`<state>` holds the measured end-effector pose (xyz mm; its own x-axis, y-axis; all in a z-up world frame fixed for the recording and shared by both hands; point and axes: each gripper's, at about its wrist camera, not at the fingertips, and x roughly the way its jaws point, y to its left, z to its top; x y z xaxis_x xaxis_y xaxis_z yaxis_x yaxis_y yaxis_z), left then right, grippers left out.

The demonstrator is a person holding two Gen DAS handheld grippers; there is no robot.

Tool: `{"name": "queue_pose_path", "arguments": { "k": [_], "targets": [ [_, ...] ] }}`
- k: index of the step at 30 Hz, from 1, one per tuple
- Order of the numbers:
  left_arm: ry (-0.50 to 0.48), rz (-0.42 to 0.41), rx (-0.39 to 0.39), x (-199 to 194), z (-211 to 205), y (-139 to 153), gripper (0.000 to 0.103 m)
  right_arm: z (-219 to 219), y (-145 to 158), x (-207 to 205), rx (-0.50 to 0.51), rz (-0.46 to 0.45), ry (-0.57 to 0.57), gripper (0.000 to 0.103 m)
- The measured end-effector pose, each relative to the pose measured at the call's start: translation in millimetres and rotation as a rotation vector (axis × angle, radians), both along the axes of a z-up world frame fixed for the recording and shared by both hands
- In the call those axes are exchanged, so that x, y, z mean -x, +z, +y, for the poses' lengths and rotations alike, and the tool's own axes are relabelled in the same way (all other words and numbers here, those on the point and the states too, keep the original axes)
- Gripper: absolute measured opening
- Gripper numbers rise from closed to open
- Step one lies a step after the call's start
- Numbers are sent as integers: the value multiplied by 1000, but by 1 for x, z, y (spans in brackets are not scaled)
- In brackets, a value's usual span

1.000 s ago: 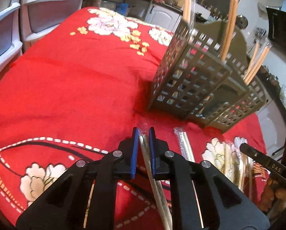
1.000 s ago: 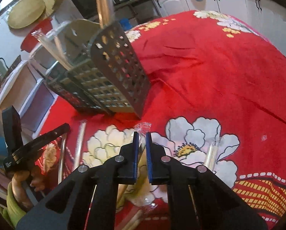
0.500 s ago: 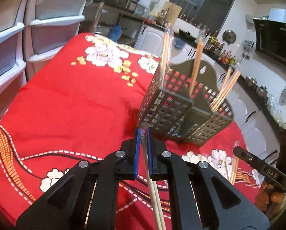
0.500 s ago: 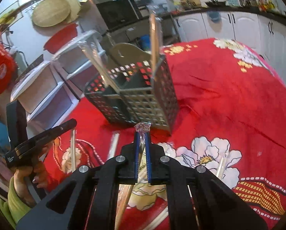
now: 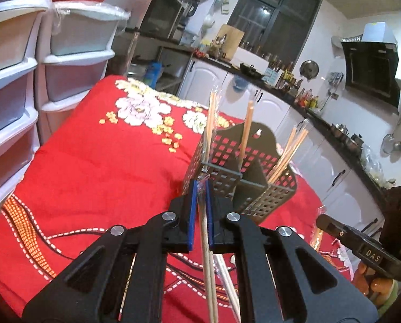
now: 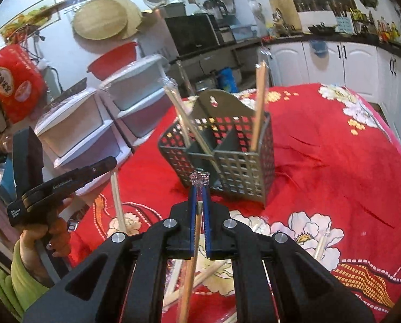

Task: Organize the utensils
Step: 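Lift the held chopsticks with both tools up over the grey caddy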

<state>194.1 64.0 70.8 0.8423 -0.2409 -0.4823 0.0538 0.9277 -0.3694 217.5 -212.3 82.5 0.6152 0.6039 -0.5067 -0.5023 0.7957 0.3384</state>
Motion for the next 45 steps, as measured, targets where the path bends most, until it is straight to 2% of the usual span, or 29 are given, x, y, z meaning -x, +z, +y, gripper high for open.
{"name": "queue_pose_path", "arguments": {
  "k": [13, 25, 37, 45],
  "targets": [
    [-5, -109, 3, 12, 0, 41, 2, 17, 43, 13, -16, -129, 39, 5],
    [-19, -213, -31, 2, -8, 85, 2, 30, 91, 0, -51, -276, 41, 5],
    [2, -318, -44, -23, -14, 128, 2, 31, 128, -32, -100, -396, -30, 5],
    [37, -363, -71, -40, -18, 141, 2, 33, 145, -50, -87, -508, -89, 5]
  ]
}}
